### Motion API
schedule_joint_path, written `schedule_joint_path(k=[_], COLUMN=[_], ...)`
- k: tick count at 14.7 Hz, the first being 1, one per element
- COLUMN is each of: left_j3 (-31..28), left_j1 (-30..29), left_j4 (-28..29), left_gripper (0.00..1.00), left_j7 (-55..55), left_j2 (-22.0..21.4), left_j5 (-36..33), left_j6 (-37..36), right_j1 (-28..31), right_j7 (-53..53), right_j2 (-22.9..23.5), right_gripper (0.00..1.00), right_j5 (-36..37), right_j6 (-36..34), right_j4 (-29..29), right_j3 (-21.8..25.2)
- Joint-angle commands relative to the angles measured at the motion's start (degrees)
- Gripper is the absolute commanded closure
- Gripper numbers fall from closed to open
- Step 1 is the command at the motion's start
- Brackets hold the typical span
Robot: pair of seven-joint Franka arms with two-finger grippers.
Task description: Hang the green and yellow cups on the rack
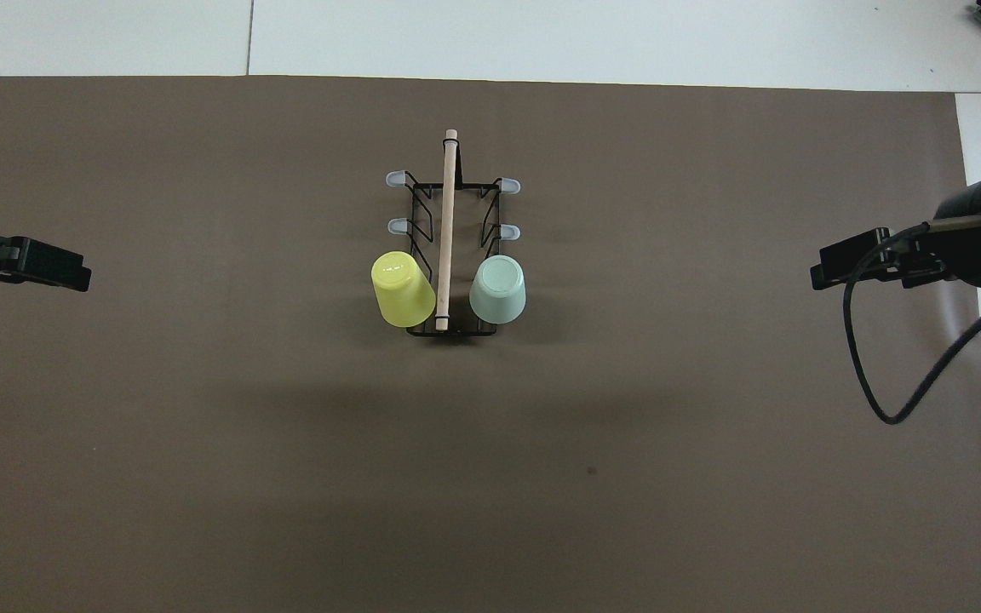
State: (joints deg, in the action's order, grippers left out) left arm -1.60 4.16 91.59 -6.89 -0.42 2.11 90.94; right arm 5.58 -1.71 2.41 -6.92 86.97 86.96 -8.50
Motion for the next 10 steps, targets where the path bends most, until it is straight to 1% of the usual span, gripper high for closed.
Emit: schedule_joint_path(k=[1,4,10], left_j3=[-0.9,-0.7,-0.7], left_j1=[0.7,0.8,0.2], left_j4=[0.5,0.4,0.6], left_gripper=[0.0,0.0,0.0], left_j7=[-0.4,-0.4,-0.6], left_j2=[-0.8,-0.9,-0.9], left_j5=[0.3,-1.1,-1.1], left_j6=[-0.2,-0.2,0.2], right_j1=[-0.8,-4.5,-5.0], right_j7=[-0.2,-0.3,-0.3], right_j2=[-0.2,-0.2,-0.2], right_gripper=[0.0,0.0,0.0], right_j5=[0.2,0.2,1.0], right_j6=[0.0,-0.1,-0.8], right_j4=[0.0,-0.2,-0.5], right_j3=[0.9,3.8,4.3])
